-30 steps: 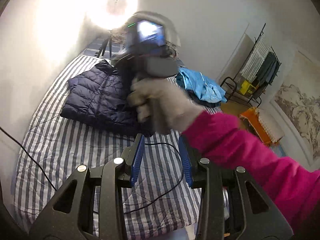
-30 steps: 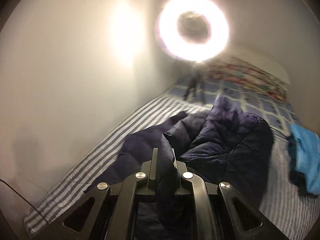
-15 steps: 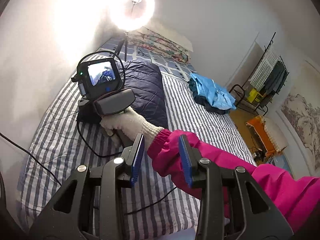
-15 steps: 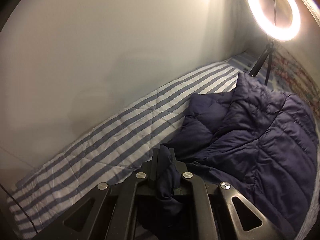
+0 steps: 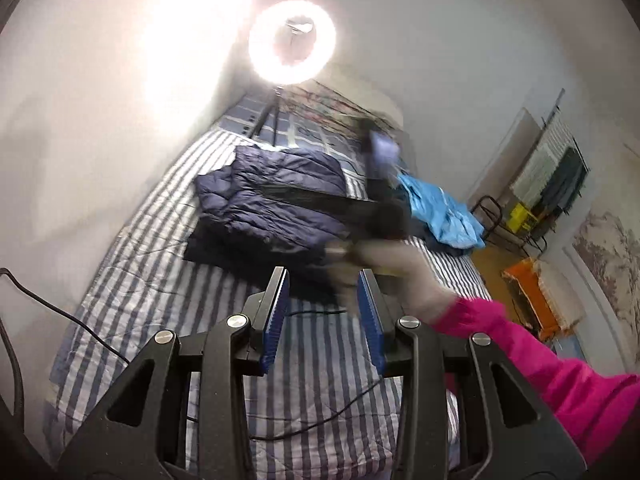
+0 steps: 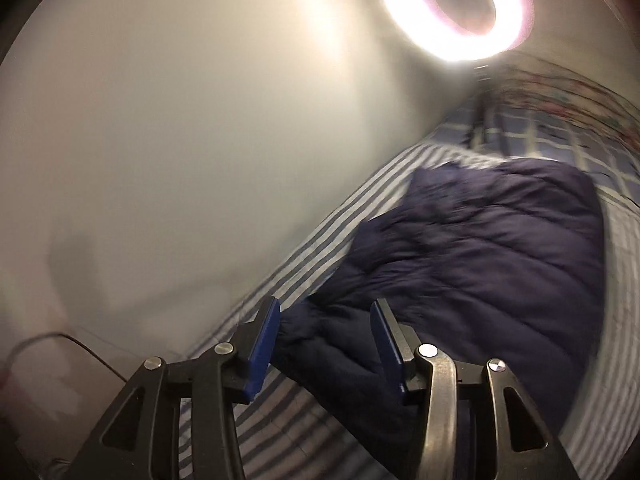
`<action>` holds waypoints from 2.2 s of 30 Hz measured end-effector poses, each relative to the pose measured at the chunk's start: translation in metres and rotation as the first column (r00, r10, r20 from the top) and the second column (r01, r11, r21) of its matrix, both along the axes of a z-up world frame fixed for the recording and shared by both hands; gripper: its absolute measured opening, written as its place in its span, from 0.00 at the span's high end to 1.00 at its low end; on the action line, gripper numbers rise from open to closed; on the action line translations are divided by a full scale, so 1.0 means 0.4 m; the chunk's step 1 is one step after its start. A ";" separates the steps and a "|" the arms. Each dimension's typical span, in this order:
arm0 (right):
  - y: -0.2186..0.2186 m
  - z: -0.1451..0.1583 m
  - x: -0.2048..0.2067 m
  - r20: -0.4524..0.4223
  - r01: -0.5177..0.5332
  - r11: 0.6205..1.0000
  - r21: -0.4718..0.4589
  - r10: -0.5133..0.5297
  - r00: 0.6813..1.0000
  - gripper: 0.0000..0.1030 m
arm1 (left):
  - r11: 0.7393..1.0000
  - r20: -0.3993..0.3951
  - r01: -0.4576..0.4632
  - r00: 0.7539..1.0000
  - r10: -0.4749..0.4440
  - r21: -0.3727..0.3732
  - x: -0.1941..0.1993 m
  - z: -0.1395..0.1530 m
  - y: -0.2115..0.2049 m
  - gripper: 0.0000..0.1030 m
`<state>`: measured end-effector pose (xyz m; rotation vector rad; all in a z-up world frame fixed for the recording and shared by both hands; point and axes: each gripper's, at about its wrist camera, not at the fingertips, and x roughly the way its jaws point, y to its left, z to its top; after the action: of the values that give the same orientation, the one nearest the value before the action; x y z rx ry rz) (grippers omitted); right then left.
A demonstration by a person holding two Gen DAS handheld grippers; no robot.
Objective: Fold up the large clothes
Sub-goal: 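Move both open tools to the end of the folded jacket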
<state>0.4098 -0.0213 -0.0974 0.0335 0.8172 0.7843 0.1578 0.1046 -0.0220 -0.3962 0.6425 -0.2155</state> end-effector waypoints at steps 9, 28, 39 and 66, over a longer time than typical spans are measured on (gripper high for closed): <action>-0.335 0.083 -0.028 0.017 0.176 0.982 0.064 -0.177 0.984 0.52 | 0.998 -0.034 -0.037 0.999 0.039 0.060 0.131 0.019 0.003 0.66; -0.459 -0.005 0.388 0.057 0.362 0.929 0.077 -0.367 0.929 0.68 | 0.920 -0.123 -0.045 0.987 0.101 0.390 0.808 -0.292 -0.052 0.66; -0.235 -0.227 0.663 0.049 0.324 0.923 -0.206 -0.321 0.946 0.73 | 0.929 -0.111 -0.137 0.976 0.185 0.344 0.800 -0.492 0.085 0.62; -0.559 -0.190 0.290 -0.209 0.247 0.961 0.124 -0.218 0.953 0.05 | 0.992 -0.381 0.003 0.923 -0.051 -0.126 0.787 -0.403 0.300 0.30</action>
<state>0.5258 -0.2448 -0.1735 0.3389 0.9186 0.6221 0.4725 0.2246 -0.1832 -0.5561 1.0257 -0.2061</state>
